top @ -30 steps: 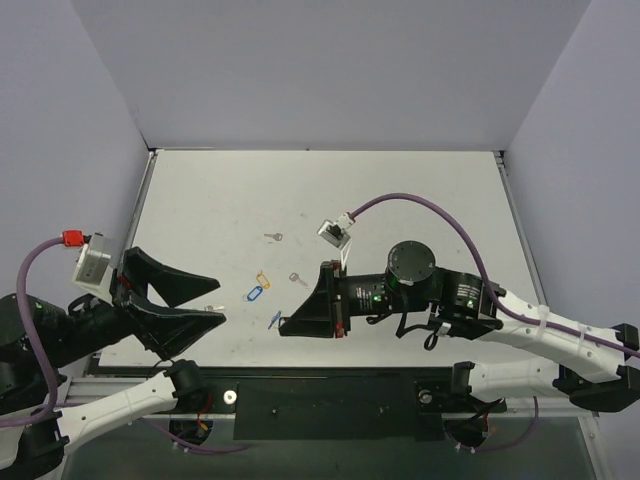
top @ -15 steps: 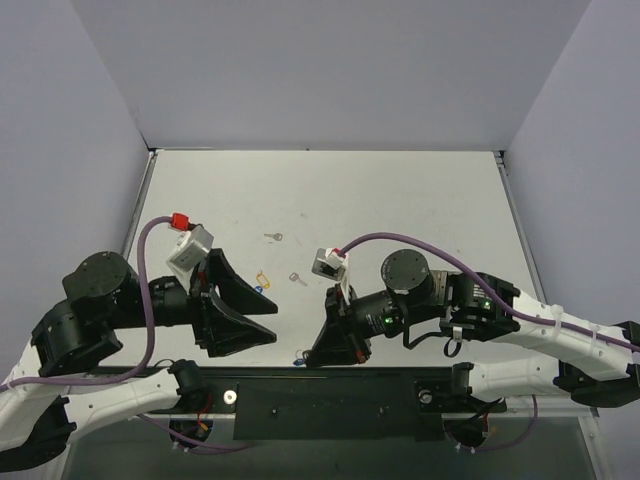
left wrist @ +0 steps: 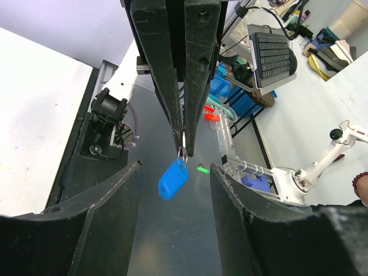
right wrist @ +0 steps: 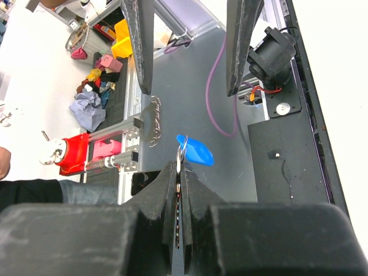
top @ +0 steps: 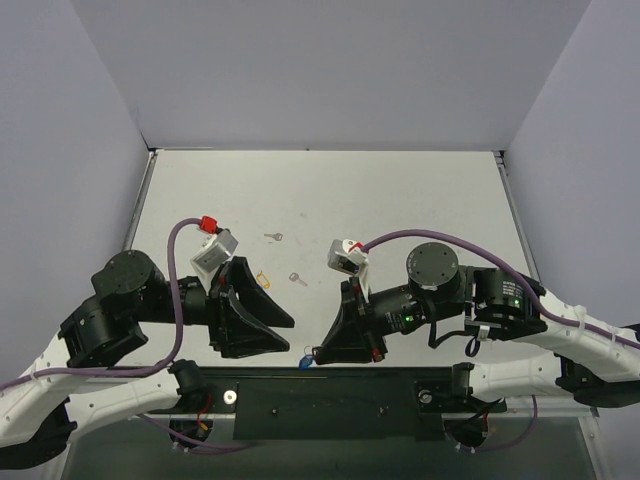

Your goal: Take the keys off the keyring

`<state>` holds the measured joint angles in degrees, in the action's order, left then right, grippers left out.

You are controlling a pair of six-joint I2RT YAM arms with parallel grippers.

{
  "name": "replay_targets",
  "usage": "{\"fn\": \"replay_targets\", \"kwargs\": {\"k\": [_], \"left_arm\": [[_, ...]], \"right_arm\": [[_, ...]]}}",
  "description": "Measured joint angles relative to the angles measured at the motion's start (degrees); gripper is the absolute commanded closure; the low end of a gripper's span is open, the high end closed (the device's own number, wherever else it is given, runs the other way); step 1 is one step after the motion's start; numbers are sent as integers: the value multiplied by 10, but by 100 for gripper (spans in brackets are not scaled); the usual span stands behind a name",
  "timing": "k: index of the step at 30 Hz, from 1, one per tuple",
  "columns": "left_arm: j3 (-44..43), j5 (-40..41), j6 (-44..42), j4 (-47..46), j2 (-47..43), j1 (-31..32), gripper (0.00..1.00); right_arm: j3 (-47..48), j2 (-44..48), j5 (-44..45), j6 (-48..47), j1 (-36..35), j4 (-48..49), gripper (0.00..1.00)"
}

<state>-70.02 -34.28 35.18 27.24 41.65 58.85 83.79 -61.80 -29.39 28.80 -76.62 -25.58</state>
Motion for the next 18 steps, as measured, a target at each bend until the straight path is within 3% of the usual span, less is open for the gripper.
{"fn": "replay_targets", "kwargs": {"k": [7,18], "left_arm": [[16,-12,20,-48,15,0,52],[30,-24,33,-75,19,0,53]], "right_arm": [[3,0,10,-6,-3,-11,100],[8,0,20,-8,-3,-21,100]]}}
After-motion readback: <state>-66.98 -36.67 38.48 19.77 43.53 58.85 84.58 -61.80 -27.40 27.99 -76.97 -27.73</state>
